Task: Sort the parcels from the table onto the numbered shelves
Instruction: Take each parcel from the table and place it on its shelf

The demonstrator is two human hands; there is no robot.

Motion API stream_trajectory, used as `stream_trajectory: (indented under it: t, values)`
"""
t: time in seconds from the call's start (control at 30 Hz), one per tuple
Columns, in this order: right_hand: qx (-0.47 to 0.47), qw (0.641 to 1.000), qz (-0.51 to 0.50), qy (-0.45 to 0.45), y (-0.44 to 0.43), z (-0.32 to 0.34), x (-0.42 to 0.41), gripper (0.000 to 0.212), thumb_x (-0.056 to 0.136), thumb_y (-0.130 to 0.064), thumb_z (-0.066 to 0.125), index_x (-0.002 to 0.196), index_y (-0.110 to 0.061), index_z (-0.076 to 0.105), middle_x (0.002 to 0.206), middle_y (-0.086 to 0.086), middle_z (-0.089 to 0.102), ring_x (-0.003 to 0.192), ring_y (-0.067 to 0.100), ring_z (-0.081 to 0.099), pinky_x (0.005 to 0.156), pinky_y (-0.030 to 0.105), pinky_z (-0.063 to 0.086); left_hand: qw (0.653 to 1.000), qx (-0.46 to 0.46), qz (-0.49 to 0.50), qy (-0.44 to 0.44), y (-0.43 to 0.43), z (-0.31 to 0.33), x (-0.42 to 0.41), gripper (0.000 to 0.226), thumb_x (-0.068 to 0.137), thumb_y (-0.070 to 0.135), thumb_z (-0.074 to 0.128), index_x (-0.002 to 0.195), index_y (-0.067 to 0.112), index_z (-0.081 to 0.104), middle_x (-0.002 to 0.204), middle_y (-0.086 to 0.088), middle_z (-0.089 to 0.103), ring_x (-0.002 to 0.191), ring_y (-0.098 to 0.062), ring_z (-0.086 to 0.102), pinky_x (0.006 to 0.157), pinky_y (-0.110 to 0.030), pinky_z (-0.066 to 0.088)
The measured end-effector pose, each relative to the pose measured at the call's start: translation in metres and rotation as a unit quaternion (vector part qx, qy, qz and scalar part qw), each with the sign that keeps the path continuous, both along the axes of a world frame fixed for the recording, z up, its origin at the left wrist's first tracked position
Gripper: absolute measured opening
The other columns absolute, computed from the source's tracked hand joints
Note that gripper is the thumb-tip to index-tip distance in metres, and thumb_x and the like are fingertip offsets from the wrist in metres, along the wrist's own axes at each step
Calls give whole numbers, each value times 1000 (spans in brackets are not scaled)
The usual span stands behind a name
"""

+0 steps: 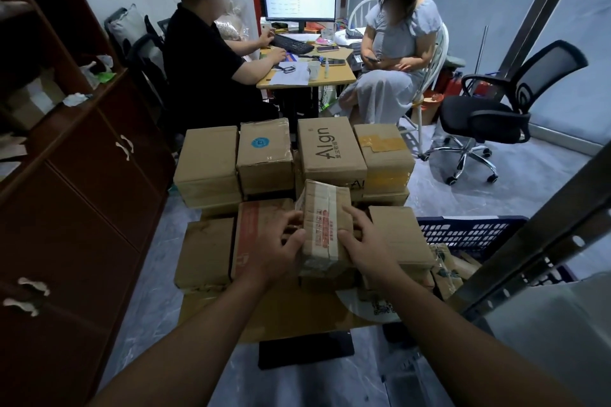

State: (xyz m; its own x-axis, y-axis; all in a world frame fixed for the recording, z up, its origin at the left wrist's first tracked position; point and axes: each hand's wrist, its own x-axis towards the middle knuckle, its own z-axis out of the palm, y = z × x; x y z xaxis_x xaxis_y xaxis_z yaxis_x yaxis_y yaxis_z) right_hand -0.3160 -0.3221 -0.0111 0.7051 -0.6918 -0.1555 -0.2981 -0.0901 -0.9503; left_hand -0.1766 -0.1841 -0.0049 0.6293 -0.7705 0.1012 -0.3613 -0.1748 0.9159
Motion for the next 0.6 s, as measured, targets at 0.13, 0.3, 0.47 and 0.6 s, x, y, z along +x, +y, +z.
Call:
stream_trajectory:
  t: [0.13, 0.3, 0.47, 0.6]
  values:
    - [-47, 998, 5, 46, 1, -6, 2, 49, 101, -40, 53, 149, -39, 39, 131, -2, 48, 99, 2, 56, 59, 13, 50, 999, 27, 4, 18, 5, -8, 2, 33, 100, 24, 52, 132, 21, 53, 117, 3, 61, 103, -3, 60, 74, -19, 55]
    - [-18, 999, -23, 28, -2, -13, 5, 48, 97, -46, 57, 142, -46, 42, 131, 2, 52, 105, 18, 65, 71, 32, 63, 998, 42, 32, 22, 9, -18, 7, 34, 99, 35, 50, 130, 22, 56, 119, 1, 60, 107, -11, 59, 77, -28, 56]
    - [34, 997, -64, 13, -10, -34, -5, 45, 84, -64, 58, 127, -67, 46, 132, 0, 54, 114, 22, 62, 87, 49, 59, 994, 103, 24, 15, 10, -25, 9, 43, 96, 34, 58, 137, 24, 50, 124, -2, 52, 109, -17, 56, 84, -39, 57]
    - [35, 995, -93, 19, -12, -37, -8, 86, 66, -89, 53, 138, -42, 52, 131, 0, 56, 112, 21, 63, 84, 47, 61, 990, 129, -31, 42, 4, -24, 6, 50, 95, 41, 56, 142, 33, 41, 130, 4, 48, 114, -18, 55, 87, -40, 56]
